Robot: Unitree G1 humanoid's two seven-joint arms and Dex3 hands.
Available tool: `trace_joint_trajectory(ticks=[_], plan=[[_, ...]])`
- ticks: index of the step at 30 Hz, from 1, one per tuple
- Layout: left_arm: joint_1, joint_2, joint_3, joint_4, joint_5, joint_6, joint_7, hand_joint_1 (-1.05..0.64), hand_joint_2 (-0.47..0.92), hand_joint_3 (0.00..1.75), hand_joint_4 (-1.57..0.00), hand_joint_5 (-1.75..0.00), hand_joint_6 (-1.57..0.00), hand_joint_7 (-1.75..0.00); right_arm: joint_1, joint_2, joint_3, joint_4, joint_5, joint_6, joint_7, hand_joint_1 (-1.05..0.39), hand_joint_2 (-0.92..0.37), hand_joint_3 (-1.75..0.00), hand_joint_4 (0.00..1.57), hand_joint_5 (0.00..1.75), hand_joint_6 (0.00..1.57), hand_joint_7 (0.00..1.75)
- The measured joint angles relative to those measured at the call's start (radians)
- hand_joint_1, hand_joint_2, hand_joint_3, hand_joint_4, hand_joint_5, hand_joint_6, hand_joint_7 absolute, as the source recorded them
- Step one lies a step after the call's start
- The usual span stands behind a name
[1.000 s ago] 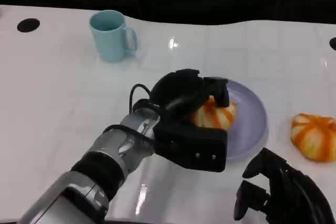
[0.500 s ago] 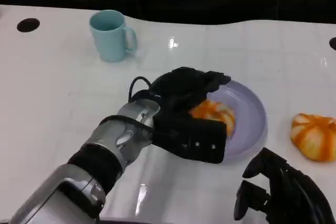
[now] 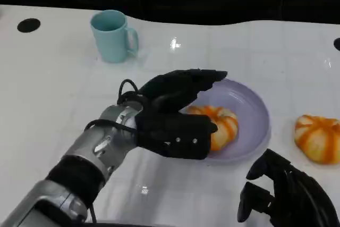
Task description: Grasp the bread from the table and place it into the plate.
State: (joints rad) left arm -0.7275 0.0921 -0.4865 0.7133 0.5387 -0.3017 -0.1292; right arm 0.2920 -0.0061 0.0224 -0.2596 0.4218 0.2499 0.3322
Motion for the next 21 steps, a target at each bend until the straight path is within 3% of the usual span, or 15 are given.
trace_joint_trajectory(ticks=[9,13,17,21], plan=[[0.104,0.021,0.109,-0.099,-0.19,-0.027,-0.11,-0.81,0.92,0.5,-0.22,-0.15,-0.19,-0.19,-0.002,0.0,-0.01,0.002,0.0,0.0,0.001,-0.53,-0.92,-0.53,0.78,1.75,0.46,1.75],[0.155,0.008,0.19,-0.107,-0.352,-0.06,-0.188,-0.74,0.92,0.43,-0.14,-0.62,-0.35,-0.13,-0.004,0.0,-0.013,0.003,-0.001,0.0,0.001,-0.54,-0.92,-0.53,0.77,1.75,0.46,1.75],[0.21,-0.021,0.267,-0.107,-0.51,-0.064,-0.279,-0.7,0.92,0.38,-0.27,-0.76,-0.47,-0.16,-0.005,0.0,-0.016,0.004,-0.002,0.0,0.001,-0.54,-0.92,-0.52,0.77,1.75,0.46,1.75],[0.248,-0.056,0.334,-0.107,-0.615,-0.074,-0.32,-0.64,0.92,0.35,-0.46,-0.78,-0.61,-0.17,-0.006,0.0,-0.018,0.004,-0.002,0.0,0.001,-0.54,-0.92,-0.52,0.78,1.75,0.47,1.75]])
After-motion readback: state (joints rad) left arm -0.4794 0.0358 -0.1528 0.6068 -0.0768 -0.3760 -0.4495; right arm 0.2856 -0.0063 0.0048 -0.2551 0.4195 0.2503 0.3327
